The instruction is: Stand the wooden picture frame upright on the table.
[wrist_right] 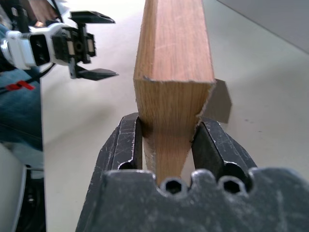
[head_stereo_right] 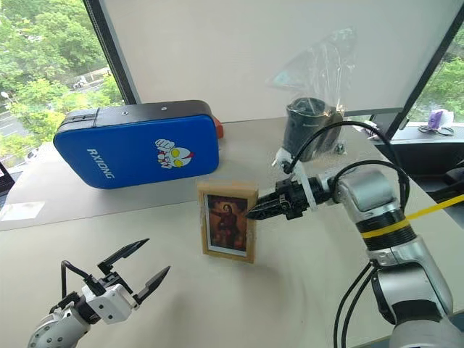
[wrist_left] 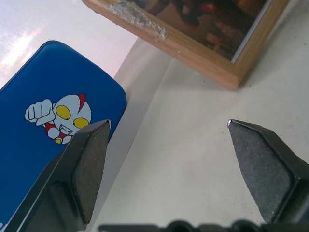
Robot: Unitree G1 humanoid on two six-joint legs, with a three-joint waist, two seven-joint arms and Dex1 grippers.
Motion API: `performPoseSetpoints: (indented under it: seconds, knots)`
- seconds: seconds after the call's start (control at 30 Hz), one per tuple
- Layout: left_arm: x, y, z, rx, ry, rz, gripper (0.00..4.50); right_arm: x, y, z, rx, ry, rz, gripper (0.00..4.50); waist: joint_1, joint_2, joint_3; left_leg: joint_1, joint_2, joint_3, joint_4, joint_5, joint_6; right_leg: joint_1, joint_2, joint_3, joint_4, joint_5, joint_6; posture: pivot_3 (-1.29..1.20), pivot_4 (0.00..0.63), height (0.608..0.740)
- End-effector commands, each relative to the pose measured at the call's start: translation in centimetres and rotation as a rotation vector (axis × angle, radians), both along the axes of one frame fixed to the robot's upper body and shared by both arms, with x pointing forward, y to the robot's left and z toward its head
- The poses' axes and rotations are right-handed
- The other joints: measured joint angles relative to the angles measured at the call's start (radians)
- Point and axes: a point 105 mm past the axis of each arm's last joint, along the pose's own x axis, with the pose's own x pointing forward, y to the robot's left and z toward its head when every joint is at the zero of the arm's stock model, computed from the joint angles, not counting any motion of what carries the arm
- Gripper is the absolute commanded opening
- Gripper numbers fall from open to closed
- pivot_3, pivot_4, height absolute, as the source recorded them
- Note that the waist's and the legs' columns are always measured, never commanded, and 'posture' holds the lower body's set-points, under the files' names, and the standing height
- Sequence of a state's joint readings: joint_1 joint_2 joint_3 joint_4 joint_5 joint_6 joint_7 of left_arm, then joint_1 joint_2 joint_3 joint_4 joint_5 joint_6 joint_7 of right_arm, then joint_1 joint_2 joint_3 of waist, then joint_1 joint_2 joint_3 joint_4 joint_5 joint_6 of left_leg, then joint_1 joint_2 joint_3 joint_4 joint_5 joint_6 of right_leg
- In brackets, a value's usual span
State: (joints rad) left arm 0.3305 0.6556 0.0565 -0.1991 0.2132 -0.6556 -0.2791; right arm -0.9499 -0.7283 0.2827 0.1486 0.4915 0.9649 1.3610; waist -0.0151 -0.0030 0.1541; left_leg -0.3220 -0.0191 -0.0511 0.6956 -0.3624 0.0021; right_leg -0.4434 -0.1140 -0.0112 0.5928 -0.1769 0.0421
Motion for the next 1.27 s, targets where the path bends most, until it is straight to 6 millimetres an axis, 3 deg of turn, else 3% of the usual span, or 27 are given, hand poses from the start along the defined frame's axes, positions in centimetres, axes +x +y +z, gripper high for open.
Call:
performPoseSetpoints:
  seconds: [0.03, 0.3, 0.4, 0.53, 0.63, 0.77, 0.87, 0.93, 1.0, 1.1, 1.27]
  knots:
    - [-0.3, -0.3, 0.8, 0.0, -0.028, -0.009, 4.29, 0.1, -0.4, -0.7, -0.016, -0.012, -0.005, 1.77, 0.0, 0.0, 0.0, 0.0, 0.0, 0.0, 0.0, 0.0, 0.0, 0.0, 0.0, 0.0, 0.0, 0.0, 0.0, 0.0, 0.15, 0.74]
    - [-0.1, -0.1, 0.8, -0.004, -0.023, -0.009, 4.33, -0.2, -2.3, -0.4, -0.017, -0.043, -0.056, 4.44, 0.001, 0.0, 0.0, 0.0, 0.0, 0.0, 0.001, 0.001, -0.001, 0.0, 0.0, 0.0, 0.001, 0.0, 0.0, 0.0, 0.15, 0.74]
    - [0.0, 0.0, 0.9, -0.06, 0.009, 0.006, 4.33, -1.6, -4.3, 0.5, -0.015, -0.072, -0.089, 4.44, 0.012, 0.0, 0.0, 0.0, 0.0, -0.001, 0.001, 0.001, -0.001, 0.0, 0.0, 0.0, 0.001, 0.0, 0.0, 0.0, 0.15, 0.74]
    - [0.4, 0.5, 0.8, -0.176, 0.107, 0.064, 4.33, -3.6, -6.5, 0.2, -0.056, -0.085, -0.143, 4.44, 0.02, 0.0, 0.0, -0.001, 0.0, 0.001, 0.001, 0.0, -0.001, 0.0, -0.001, -0.001, -0.001, 0.0, 0.0, 0.0, 0.15, 0.74]
    - [2.7, 3.1, 0.5, -0.573, 0.282, 0.336, 4.33, -3.2, -9.8, -2.2, -0.178, -0.199, -0.463, 4.44, 0.027, -0.002, -0.001, -0.001, 0.0, 0.001, 0.001, -0.001, -0.001, 0.0, -0.001, -0.001, -0.001, 0.0, 0.001, 0.0, 0.15, 0.74]
    - [4.2, 3.8, 1.0, -0.751, 0.322, 0.473, 4.33, -0.8, -11.9, -3.1, -0.158, -0.398, -0.955, 4.44, 0.019, -0.006, 0.0, 0.001, 0.0, 0.001, 0.004, -0.002, 0.001, 0.003, 0.0, 0.001, 0.002, 0.002, 0.001, 0.0, 0.15, 0.74]
    - [5.0, 3.9, 0.9, -0.839, 0.339, 0.554, 4.33, -1.6, -11.7, -4.4, -0.142, -0.514, -1.209, 4.44, 0.018, -0.007, -0.001, 0.002, 0.0, 0.0, 0.007, -0.001, -0.001, 0.006, 0.001, 0.003, 0.002, 0.002, 0.0, 0.0, 0.15, 0.74]
    - [5.4, 4.0, 0.6, -0.873, 0.342, 0.588, 4.33, -2.2, -10.4, -4.4, -0.032, -0.545, -1.302, 4.44, 0.019, -0.006, -0.001, 0.004, 0.0, -0.001, 0.006, 0.001, -0.003, 0.005, 0.001, 0.003, 0.003, 0.002, -0.001, 0.0, 0.15, 0.74]
    - [5.8, 3.8, 0.0, -0.889, 0.359, 0.603, 4.33, -2.6, -9.0, -5.3, -0.007, -0.593, -1.329, 4.44, 0.018, -0.006, -0.001, 0.004, 0.0, -0.001, 0.006, 0.004, -0.009, 0.004, 0.002, 0.003, 0.003, 0.003, -0.001, 0.0, 0.15, 0.74]
    - [6.7, 3.6, -1.1, -0.896, 0.384, 0.616, 4.33, -3.0, -7.2, -8.4, -0.045, -0.596, -1.319, 4.44, 0.015, -0.006, -0.002, 0.004, -0.001, 0.0, 0.006, 0.004, -0.008, 0.005, 0.001, 0.004, 0.002, 0.003, -0.001, 0.0, 0.15, 0.74]
    - [7.3, 3.6, -1.3, -0.882, 0.37, 0.617, 4.33, -2.9, -8.3, -9.3, -0.071, -0.627, -1.37, 4.44, 0.003, -0.006, -0.002, 0.005, -0.001, 0.0, 0.006, 0.004, -0.008, 0.005, 0.001, 0.004, 0.002, 0.003, -0.001, 0.0, 0.15, 0.74]
